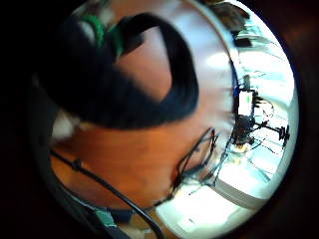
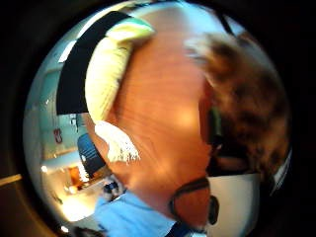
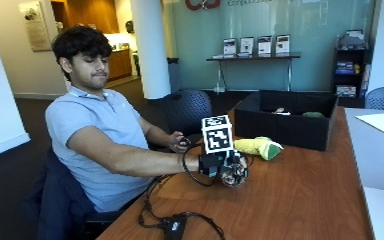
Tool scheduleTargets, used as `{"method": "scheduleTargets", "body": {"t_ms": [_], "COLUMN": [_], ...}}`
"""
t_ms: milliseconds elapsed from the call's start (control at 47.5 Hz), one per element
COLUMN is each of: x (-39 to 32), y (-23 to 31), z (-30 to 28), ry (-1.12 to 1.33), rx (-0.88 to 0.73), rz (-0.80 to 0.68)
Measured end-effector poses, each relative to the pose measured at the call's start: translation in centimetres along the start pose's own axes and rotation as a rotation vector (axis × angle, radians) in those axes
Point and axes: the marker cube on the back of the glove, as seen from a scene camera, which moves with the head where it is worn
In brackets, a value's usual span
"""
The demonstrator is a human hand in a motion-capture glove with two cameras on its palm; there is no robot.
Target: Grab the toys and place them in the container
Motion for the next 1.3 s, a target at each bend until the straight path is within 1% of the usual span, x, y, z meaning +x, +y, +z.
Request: {"method": "scheduleTargets", "body": {"t_ms": [42,126,274,379,463,737,821,968,1052,1305], "x": [0.1,0.4,0.4,0.3,-0.7,-7.3,-10.5,-18.4,-22.5,-36.6], "y": [-0.2,-0.9,-2.6,-4.1,-5.7,-11.0,-12.9,-16.0,-17.3,-21.7], "z": [-0.3,-1.0,-4.6,-8.9,-12.7,-23.1,-25.7,-28.0,-28.2,-25.7], "ry": [-0.002,-0.038,-0.134,-0.204,-0.195,-0.197,-0.184,-0.121,-0.107,-0.114], "rx": [0.033,0.022,0.057,0.099,0.140,0.228,0.253,0.261,0.238,0.156], "rz": [-0.007,0.003,0.049,0.073,0.089,0.049,0.030,-0.073,-0.162,-0.323]}}
